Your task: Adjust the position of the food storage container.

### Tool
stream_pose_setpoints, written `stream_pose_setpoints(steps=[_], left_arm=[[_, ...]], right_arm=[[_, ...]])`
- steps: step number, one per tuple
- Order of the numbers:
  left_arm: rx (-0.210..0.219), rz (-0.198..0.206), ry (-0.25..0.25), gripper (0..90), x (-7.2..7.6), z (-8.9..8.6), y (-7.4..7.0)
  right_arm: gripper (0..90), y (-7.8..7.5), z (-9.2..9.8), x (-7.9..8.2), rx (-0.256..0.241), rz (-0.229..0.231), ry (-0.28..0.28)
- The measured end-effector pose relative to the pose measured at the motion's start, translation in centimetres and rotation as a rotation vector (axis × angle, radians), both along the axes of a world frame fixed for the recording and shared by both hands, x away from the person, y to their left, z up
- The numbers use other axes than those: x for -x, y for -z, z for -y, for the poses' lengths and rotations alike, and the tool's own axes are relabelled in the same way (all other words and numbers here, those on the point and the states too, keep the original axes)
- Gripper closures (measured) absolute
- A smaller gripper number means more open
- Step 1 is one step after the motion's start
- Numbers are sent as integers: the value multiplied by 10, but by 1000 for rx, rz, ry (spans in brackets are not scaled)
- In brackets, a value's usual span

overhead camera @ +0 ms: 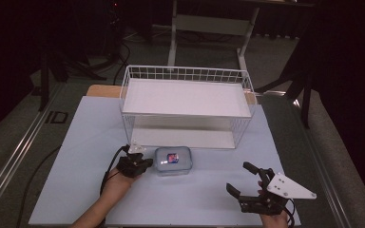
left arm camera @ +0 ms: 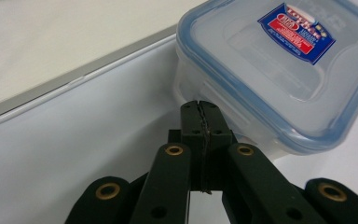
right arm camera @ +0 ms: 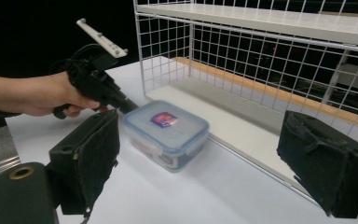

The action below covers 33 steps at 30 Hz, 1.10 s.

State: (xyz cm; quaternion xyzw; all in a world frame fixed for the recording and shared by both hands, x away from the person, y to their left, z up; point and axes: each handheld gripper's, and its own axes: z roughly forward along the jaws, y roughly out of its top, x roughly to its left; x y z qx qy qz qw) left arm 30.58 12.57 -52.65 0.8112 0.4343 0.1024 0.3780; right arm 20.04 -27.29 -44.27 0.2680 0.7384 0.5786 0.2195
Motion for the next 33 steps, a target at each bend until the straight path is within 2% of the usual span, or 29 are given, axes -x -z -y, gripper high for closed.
stream_pose_setpoints(steps=[1, 4, 5, 12, 33], left_arm=[[12, -4, -2, 900, -3, 3, 1], [10, -5, 0, 900, -6, 7, 2], [14, -8, 14, 900, -7, 11, 2], [20, -17, 45, 900, -7, 27, 5], [24, -20, 71, 900, -21, 46, 5]], right_arm=[[128, 0, 0, 0, 2, 2, 1], [128, 0, 0, 0, 1, 1, 0], [127, 1, 1, 0, -5, -3, 5], [128, 1, 2, -1, -9, -9, 0], [128, 2, 0, 1, -8, -16, -13]])
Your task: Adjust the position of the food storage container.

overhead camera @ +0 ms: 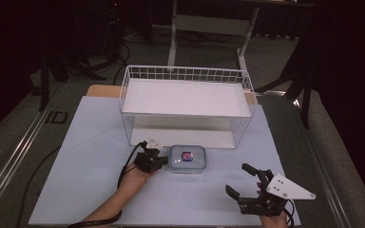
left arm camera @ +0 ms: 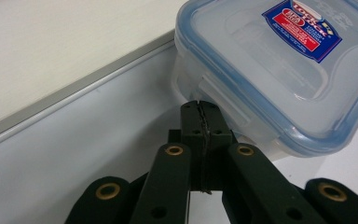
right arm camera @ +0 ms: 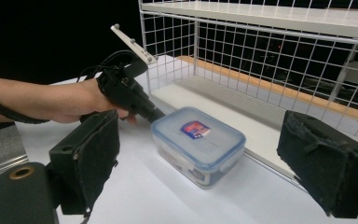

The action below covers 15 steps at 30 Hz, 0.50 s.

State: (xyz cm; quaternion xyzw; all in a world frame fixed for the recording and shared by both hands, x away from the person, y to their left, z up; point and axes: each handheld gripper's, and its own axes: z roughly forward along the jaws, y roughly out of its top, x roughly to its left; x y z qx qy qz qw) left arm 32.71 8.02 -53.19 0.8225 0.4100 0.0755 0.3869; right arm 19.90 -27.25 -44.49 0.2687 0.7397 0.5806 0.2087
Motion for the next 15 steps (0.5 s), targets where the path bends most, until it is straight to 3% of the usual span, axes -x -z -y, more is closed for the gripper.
stream_pose_setpoints(steps=[15], left_arm=[[18, 6, 11, 900, -10, 12, 2]], right_arm=[[127, 2, 0, -1, 5, -13, -5]])
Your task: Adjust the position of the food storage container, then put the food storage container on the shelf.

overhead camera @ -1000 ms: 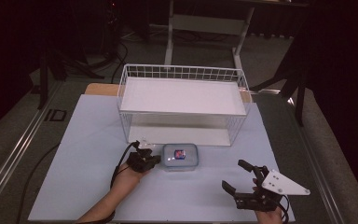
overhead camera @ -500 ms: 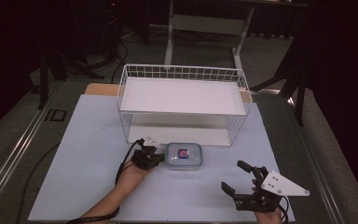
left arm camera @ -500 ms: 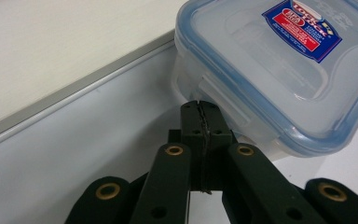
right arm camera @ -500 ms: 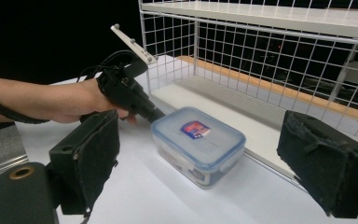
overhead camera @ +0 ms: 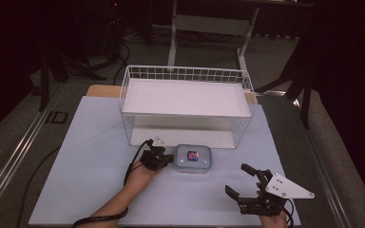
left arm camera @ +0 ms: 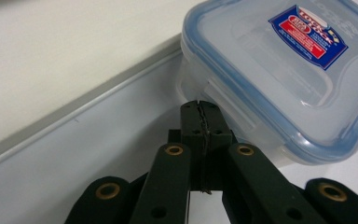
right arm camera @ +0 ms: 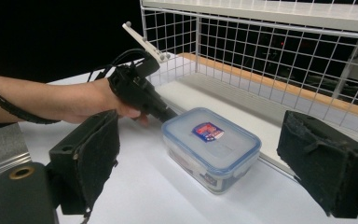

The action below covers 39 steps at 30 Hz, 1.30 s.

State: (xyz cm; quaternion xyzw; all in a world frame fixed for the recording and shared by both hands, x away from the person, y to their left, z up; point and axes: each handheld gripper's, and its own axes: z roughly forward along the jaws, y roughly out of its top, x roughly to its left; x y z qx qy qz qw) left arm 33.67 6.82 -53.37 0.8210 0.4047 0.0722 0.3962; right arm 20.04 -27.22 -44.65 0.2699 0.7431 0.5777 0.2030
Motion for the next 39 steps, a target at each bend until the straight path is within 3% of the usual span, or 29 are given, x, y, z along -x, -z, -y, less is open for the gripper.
stream_pose_setpoints(steps=[6, 10, 12, 13, 17, 18, 20, 21, 25, 29, 32, 34, 37, 38, 39], left_arm=[[-4, 24, -18, 875, 12, -10, -6], [11, 28, -13, 749, 28, -21, -13], [18, 31, 8, 729, 36, -28, -17], [35, 34, 37, 646, 44, -36, -20], [68, 19, 64, 561, 53, -44, -26], [82, 11, 79, 499, 58, -48, -32], [102, 14, 86, 492, 61, -49, -34], [117, 19, 95, 422, 64, -50, -37], [122, 37, 108, 408, 70, -50, -49], [150, 34, 123, 387, 70, -48, -61], [163, 41, 113, 383, 66, -46, -69], [171, 37, 121, 366, 64, -46, -71], [194, 25, 121, 360, 59, -44, -74], [197, 27, 113, 358, 57, -43, -74], [203, 21, 114, 358, 54, -42, -74]], right_arm=[[128, 0, 0, -1, -2, 1, 2], [127, -2, 0, 0, 16, 12, -3], [127, -2, 0, 0, 16, 19, -1], [127, -3, 2, -1, 10, 18, 2], [127, -2, 2, -2, 15, 9, 7], [125, -1, 1, -3, 28, 5, 16], [125, -1, 0, -3, 31, 3, 21], [125, -1, -2, -4, 47, -19, 23], [126, -1, -6, -5, 63, -24, 11], [127, -4, -14, -13, 69, -82, -14], [134, -7, -13, -21, 22, -131, -49], [137, -8, -13, -24, 17, -138, -45], [147, -11, -14, -32, 38, -154, -53], [171, -14, -16, -42, 66, -226, -84], [171, -14, -16, -42, 66, -226, -84]])
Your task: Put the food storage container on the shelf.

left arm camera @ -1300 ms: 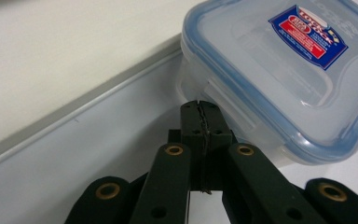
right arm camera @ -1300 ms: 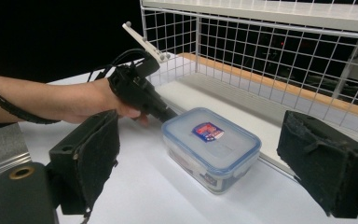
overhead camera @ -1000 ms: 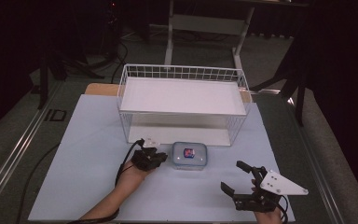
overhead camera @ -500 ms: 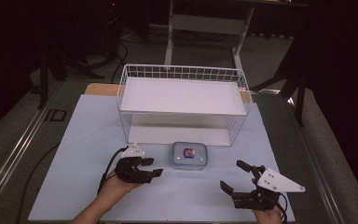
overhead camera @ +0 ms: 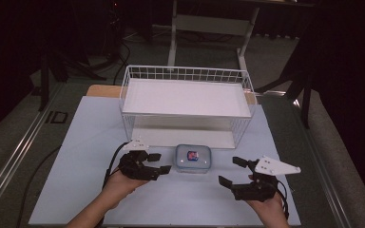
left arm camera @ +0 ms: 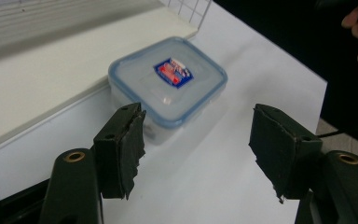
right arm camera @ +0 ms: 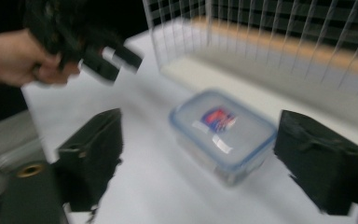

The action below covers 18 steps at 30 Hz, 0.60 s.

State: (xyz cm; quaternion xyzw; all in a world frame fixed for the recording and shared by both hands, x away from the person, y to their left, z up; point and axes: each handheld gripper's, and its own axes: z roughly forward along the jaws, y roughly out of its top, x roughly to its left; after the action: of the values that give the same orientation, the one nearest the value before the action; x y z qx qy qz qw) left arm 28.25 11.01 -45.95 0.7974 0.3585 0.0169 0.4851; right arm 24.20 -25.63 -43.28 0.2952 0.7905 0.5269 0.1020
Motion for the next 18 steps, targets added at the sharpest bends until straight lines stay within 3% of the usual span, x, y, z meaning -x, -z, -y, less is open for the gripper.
stream_pose_setpoints(steps=[1, 5, 6, 11, 12, 14, 17, 18], left_arm=[[6, -10, -4, 357, -3, 1, 0], [16, -26, -6, 343, -11, 7, 2], [13, -34, -6, 325, -13, 9, 2], [12, -56, -29, 285, -22, 14, 5], [23, -76, -31, 285, -26, 16, 7], [22, -87, -39, 261, -31, 18, 10], [19, -104, -45, 253, -35, 19, 13], [9, -110, -54, 252, -39, 21, 17]], right_arm=[[157, 0, -2, -8, -15, -35, 4], [133, 2, -6, -20, -13, -80, 23], [125, 5, -10, -29, -14, -115, 22], [120, 13, -14, -41, -10, -156, 49], [120, 15, -16, -45, -8, -155, 63], [120, 24, -20, -57, -10, -202, 82], [128, 30, -21, -65, -24, -222, 105], [132, 38, -21, -77, -50, -278, 129]])
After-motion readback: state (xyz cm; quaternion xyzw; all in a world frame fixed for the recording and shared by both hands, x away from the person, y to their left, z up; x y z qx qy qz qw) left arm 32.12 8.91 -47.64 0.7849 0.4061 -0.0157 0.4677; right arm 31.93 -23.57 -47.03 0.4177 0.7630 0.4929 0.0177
